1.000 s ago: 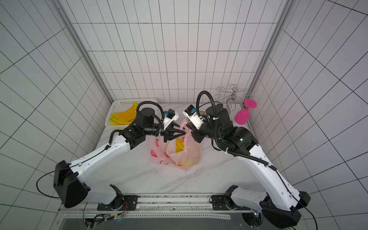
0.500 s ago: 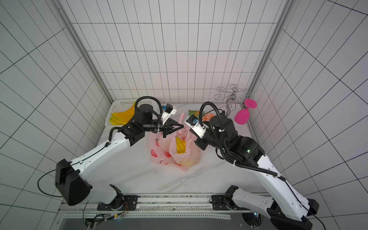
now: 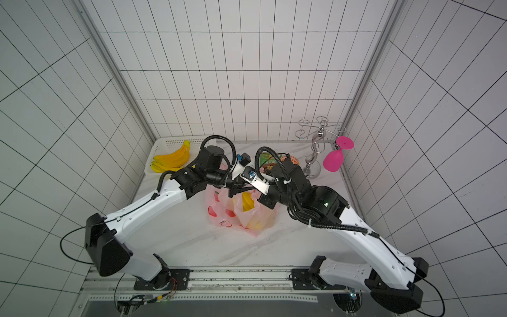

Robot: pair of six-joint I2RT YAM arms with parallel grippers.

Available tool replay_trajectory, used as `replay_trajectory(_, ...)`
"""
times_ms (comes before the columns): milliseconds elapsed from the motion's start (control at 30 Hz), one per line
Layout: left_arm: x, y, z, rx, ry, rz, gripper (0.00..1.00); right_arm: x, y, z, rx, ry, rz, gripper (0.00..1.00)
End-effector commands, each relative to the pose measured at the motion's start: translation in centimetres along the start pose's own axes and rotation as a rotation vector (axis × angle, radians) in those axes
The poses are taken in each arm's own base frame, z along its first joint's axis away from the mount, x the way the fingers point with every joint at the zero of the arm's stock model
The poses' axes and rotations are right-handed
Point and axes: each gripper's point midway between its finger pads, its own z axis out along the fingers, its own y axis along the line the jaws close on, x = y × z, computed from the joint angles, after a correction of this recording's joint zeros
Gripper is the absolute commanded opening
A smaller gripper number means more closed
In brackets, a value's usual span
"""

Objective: Place the banana into a plastic bag & tie a knot
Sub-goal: Cross the plastic bag at the center of the board.

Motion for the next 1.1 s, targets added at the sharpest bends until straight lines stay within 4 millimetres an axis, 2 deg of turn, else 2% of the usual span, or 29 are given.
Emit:
replay_trajectory(0, 0.0, -0.9, -0.1, 0.044, 0.013, 0.066, 0.09, -1.8, -1.7, -2.4, 0.068, -0.067, -0.022, 0.00)
replay_trajectory(167, -0.3, -1.5, -0.4, 0.057, 0.003, 0.082, 0.18, -1.6, -0.4, -2.3, 0.005, -0.072, -0.026, 0.00)
replay_trajectory(367, -0.5, -1.9, -0.7, 0.061, 0.002, 0.095, 0.34, -1.6, -0.7, -2.2, 0.023, -0.067, -0.041, 0.00)
replay_trajectory(500, -1.1, -1.8, -1.2, 0.058, -0.021, 0.080, 0.36, -1.0, -0.5, -2.3, 0.023, -0.056, -0.055, 0.00)
replay_trajectory(733, -1.5, -1.8, -1.9, 0.048, -0.045, 0.093, 0.50, -0.3, -1.0, -2.4, 0.069, -0.043, -0.067, 0.00)
replay_trajectory(900, -2.0, -1.2, -2.7, -0.010, -0.087, 0.113, 0.72, -0.3, -0.7, -1.8, 0.050, -0.041, -0.071, 0.00)
replay_trajectory(1067, -2.6, -0.5, -2.5, -0.051, -0.107, 0.116, 0.76, -1.2, 0.6, -1.4, -0.017, -0.069, -0.076, 0.00)
